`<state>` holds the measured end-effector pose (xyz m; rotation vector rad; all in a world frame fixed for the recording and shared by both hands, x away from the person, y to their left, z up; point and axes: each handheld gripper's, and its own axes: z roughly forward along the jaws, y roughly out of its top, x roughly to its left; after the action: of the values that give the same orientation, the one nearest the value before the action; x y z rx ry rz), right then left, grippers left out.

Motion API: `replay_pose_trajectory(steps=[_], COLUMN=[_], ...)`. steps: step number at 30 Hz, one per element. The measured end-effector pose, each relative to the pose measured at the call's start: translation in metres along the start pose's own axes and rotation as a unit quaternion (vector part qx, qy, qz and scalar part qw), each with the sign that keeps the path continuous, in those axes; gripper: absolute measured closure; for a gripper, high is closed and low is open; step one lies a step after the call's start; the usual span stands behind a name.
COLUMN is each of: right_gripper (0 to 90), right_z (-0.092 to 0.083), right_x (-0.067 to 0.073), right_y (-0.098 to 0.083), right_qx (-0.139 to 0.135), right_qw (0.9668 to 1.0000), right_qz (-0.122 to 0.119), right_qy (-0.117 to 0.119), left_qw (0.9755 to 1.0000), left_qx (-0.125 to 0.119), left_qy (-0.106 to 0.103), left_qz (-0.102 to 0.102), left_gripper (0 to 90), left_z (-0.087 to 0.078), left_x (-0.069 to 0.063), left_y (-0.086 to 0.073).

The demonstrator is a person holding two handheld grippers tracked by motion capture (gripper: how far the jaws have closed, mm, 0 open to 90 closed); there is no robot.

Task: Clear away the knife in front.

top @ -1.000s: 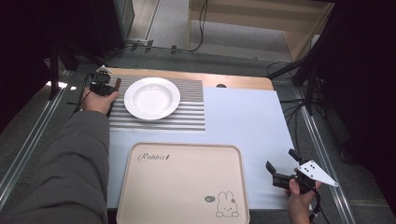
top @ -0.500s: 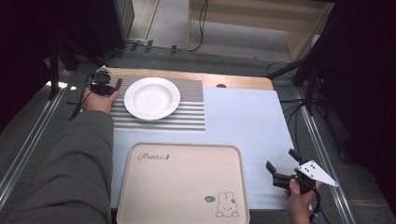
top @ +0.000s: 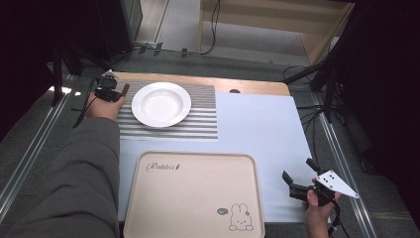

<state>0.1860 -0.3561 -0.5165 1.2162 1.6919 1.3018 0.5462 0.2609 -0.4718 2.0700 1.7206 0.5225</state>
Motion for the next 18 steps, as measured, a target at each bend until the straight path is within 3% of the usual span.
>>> replay_pose_trajectory(steps=[12, 18], right_gripper=[0.0, 0.0], right_z=[0.000, 0.000], right_x=[0.000, 0.000], right_y=[0.000, 0.000], right_qx=[-0.002, -0.002], right_qw=[1.0000, 1.0000], right_qz=[0.000, 0.000], right_qy=[0.003, 0.004], left_qw=[0.9999, 0.9997], left_qx=[-0.011, -0.018], left_qy=[-0.007, -0.008], left_qz=[0.002, 0.012], left_gripper=[77.6, 77.6], left_z=[-0.025, -0.039], left_x=[0.006, 0.005], left_y=[0.003, 0.002])
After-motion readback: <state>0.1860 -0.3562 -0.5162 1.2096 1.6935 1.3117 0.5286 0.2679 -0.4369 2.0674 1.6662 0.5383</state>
